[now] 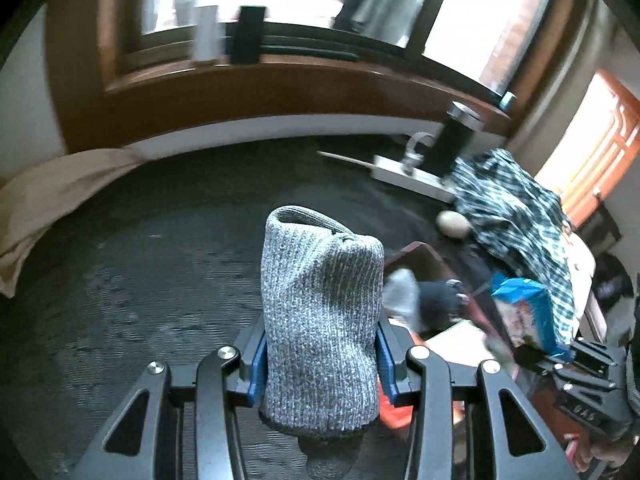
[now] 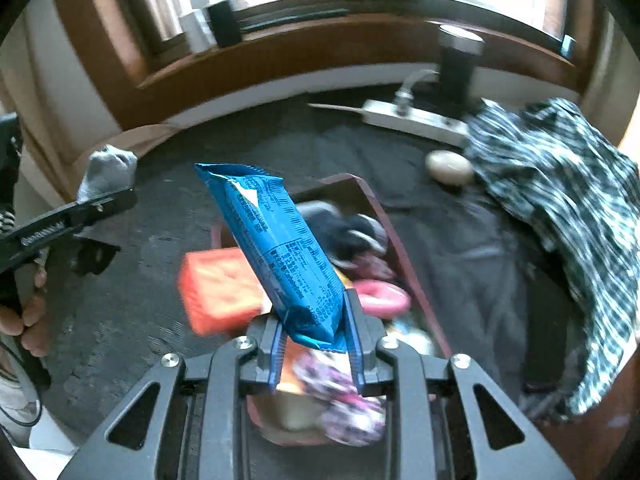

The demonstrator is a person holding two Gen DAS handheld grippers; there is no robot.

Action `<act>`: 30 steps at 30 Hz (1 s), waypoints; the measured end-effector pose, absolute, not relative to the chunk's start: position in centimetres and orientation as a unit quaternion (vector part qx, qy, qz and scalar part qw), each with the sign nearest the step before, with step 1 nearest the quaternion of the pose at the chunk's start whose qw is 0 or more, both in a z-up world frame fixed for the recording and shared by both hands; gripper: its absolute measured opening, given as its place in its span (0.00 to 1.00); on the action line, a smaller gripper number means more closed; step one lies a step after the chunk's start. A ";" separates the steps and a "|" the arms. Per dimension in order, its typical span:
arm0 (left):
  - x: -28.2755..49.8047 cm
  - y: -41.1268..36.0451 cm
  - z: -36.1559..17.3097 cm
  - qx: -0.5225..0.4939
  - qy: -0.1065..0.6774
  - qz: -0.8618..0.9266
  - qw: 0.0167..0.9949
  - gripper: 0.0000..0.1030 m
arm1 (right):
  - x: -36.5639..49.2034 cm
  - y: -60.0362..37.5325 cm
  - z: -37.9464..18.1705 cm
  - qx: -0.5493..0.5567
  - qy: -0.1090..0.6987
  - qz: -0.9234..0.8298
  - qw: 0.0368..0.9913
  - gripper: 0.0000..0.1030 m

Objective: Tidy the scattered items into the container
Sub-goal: 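Carry sock and snack packet over the box and open both grippers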

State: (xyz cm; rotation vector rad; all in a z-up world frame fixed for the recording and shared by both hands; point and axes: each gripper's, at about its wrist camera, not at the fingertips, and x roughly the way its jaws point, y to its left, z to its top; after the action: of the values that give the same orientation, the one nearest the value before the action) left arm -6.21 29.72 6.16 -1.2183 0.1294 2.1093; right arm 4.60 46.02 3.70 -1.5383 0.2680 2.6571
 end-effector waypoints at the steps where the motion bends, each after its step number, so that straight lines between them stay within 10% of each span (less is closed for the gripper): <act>1: -5.6 30.8 6.1 -0.469 0.054 0.809 0.349 0.43 | 5.2 46.7 3.5 -0.501 0.086 0.860 0.034 0.28; 19: -4.7 39.8 2.4 -0.490 0.119 0.788 0.353 0.44 | 7.0 50.6 -0.9 -0.529 0.067 0.845 0.032 0.28; 24: -5.2 40.4 1.1 -0.512 0.127 0.770 0.358 0.64 | 7.0 50.5 -1.7 -0.542 0.057 0.838 0.019 0.29; 30: -5.5 40.0 0.3 -0.523 0.115 0.772 0.343 0.65 | 8.0 51.1 -0.4 -0.528 0.061 0.847 -0.003 0.37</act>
State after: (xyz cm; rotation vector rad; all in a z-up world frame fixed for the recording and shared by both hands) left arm -5.45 39.98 0.32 -1.3600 0.3001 2.0059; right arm 7.99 51.11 -0.35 -1.6612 0.1907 2.6668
